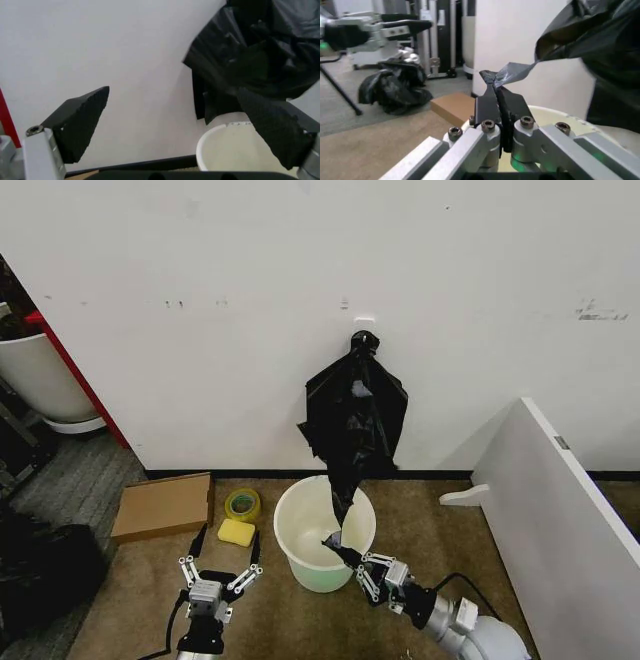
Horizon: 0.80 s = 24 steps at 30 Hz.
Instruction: Place the garbage bag over the trash bin.
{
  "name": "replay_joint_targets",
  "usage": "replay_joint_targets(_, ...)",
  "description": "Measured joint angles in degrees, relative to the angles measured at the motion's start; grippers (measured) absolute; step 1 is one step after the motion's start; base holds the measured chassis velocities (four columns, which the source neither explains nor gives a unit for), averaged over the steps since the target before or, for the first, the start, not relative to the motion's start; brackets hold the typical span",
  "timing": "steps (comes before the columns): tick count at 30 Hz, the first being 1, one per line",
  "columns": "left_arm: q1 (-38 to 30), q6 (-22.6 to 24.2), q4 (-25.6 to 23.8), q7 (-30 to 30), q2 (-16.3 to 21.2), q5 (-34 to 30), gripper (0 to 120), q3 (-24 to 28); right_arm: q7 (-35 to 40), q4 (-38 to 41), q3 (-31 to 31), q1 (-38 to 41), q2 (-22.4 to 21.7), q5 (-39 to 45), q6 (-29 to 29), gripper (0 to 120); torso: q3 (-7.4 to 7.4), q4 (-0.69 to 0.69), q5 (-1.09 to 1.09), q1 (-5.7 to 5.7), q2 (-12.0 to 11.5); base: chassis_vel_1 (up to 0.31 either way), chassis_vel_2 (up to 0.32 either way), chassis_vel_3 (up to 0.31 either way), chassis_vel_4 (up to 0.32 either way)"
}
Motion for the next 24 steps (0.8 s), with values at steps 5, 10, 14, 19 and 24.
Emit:
replay_joint_targets(5, -0.36, 0.71, -1.55, 0.09, 1.33, -0.57, 100, 0.51, 4.21, 0.66, -0.10, 0.59, 0.28, 0.98, -0.94, 0, 0.00, 0.01, -0.01, 0.00, 0.00, 0.000, 0.000, 0.000, 0.000)
replay_joint_targets(10, -2.19, 3.35, -4.08, 0.86, 5.93, -3.58, 100, 1.79, 7.56, 1.93, 0.44, 1.35, -0.01, 0.17, -1.49, 0, 0.00, 0.01, -0.02, 0.00, 0.00, 0.000, 0.000, 0.000, 0.000)
replay_joint_targets(14, -6.81, 7.10, -6.35, 2.05, 14.07, -9.78, 100, 3.62, 9.68, 2.34, 1.07, 1.95, -0.28, -1.69, -1.53, 0, 0.01, 0.00, 0.01, 0.00, -0.01, 0.000, 0.000, 0.000, 0.000)
replay_joint_targets(19, -13.33, 10.29, -6.51, 2.55, 20.94, -15.49, 100, 6.15, 10.52, 2.85, 1.13, 2.13, -0.38, -2.90, -1.67, 0, 0.01, -0.02, -0.01, 0.00, -0.01, 0.000, 0.000, 0.000, 0.000)
replay_joint_targets(24, -21.00, 13.93, -5.15, 2.74, 25.51, -20.11, 100, 10.29, 10.62, 3.04, 0.37, 2.99, -0.21, -3.63, -2.40, 0, 0.01, 0.02, 0.00, 0.01, -0.01, 0.000, 0.000, 0.000, 0.000)
